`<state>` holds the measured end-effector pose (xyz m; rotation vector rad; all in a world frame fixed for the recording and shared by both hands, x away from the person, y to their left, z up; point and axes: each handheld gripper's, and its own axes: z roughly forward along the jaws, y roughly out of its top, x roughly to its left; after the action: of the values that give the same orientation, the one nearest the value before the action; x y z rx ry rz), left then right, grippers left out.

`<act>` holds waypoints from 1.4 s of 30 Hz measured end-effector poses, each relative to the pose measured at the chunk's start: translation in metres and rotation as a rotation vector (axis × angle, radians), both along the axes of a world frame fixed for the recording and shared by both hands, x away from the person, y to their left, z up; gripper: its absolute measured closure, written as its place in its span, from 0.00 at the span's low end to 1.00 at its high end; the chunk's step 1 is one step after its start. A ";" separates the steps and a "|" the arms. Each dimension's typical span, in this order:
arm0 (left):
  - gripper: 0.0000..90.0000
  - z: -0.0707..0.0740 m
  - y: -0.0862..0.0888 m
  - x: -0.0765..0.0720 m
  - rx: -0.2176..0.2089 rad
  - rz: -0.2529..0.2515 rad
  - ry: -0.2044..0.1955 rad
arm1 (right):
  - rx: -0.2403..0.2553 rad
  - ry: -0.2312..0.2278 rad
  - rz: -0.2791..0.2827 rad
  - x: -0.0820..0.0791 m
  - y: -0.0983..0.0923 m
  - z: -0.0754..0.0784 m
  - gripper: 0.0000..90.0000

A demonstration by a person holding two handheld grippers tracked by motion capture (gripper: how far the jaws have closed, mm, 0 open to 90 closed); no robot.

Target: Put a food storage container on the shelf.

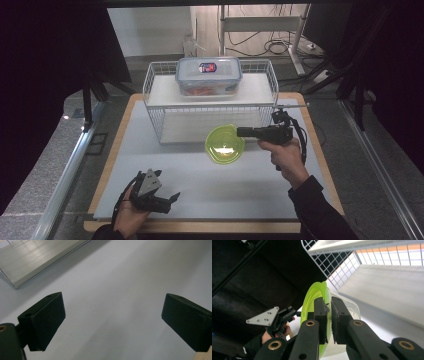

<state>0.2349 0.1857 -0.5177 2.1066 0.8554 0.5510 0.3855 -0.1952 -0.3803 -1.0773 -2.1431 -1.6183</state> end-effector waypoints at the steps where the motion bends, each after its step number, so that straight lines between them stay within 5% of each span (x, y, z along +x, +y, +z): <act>1: 0.06 0.000 0.000 0.000 0.000 0.000 0.000 | 0.005 0.000 -0.004 0.001 0.000 0.003 0.94; 29: 0.06 0.000 0.000 0.000 -0.011 0.000 -0.003 | 0.117 -0.041 -0.059 0.034 0.007 0.083 0.94; 42: 0.05 0.002 0.000 -0.002 -0.028 -0.008 -0.018 | 0.147 -0.069 -0.129 0.059 0.019 0.127 0.94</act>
<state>0.2330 0.1861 -0.5156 2.0759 0.8397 0.5502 0.4441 -0.1757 -0.2534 -1.1497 -1.9956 -1.8645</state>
